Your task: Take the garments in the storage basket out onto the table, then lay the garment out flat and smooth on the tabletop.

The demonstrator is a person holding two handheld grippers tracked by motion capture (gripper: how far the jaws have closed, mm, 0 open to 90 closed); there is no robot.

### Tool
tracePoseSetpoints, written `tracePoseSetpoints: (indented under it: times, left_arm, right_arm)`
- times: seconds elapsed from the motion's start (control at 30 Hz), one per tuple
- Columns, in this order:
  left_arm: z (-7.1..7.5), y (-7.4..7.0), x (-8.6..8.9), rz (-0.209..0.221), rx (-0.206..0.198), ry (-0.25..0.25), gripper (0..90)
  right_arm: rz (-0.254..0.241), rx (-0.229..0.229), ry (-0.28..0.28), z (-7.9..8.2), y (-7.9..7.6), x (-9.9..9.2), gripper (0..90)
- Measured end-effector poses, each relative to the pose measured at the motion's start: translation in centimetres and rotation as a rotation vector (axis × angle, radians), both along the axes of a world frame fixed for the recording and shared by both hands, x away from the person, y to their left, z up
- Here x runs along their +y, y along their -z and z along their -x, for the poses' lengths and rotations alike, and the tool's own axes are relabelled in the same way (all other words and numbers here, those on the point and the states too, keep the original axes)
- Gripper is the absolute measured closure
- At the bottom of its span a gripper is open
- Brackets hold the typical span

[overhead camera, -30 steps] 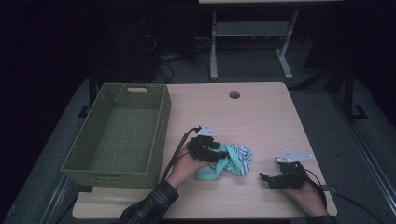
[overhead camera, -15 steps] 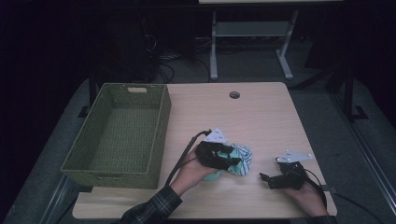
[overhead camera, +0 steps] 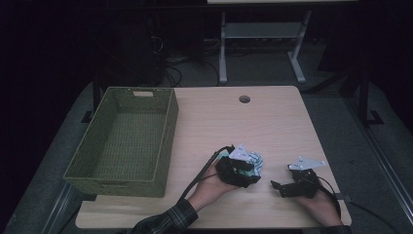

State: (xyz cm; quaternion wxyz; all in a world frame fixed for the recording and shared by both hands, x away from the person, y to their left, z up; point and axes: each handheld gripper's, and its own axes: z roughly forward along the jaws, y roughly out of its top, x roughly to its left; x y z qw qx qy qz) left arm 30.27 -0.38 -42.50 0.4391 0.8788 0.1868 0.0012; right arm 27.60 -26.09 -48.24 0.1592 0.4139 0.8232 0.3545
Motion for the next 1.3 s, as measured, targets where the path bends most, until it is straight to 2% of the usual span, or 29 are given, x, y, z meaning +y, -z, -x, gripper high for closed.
tracePoseSetpoints:
  times: [0.27, 0.47, 0.53, 0.57, 0.9, 1.07, 1.3]
  left_arm:
    - [-0.4, 0.4, -0.1, -0.02, -0.013, -0.017, 62.8]
    - [-0.4, 0.4, 0.0, -0.002, -0.008, -0.015, 82.1]
    - [-0.4, 0.3, 0.1, -0.005, -0.014, -0.009, 87.5]
    - [-0.3, 0.1, 0.2, 0.007, -0.009, -0.003, 88.5]
    - [-0.1, -1.0, 0.6, 0.053, -0.016, -0.001, 89.3]
    - [-0.2, -1.9, 1.1, 0.079, -0.029, -0.002, 89.3]
    - [-0.5, -3.7, 2.0, 0.139, -0.046, -0.028, 89.4]
  right_arm:
    - [-0.001, 0.002, 0.002, 0.0, 0.0, 0.0, 8.1]
    - [0.0, 0.002, 0.001, 0.0, 0.0, 0.0, 8.1]
    - [-0.001, 0.002, 0.002, 0.0, 0.0, 0.0, 8.1]
    - [-0.001, 0.002, 0.002, 0.0, 0.0, 0.0, 8.1]
    - [-0.001, 0.002, 0.0, 0.0, 0.0, 0.0, 8.1]
    - [-0.001, 0.002, 0.001, 0.0, 0.0, 0.0, 8.1]
    - [0.001, -0.001, 0.003, 0.0, 0.0, 0.0, 8.1]
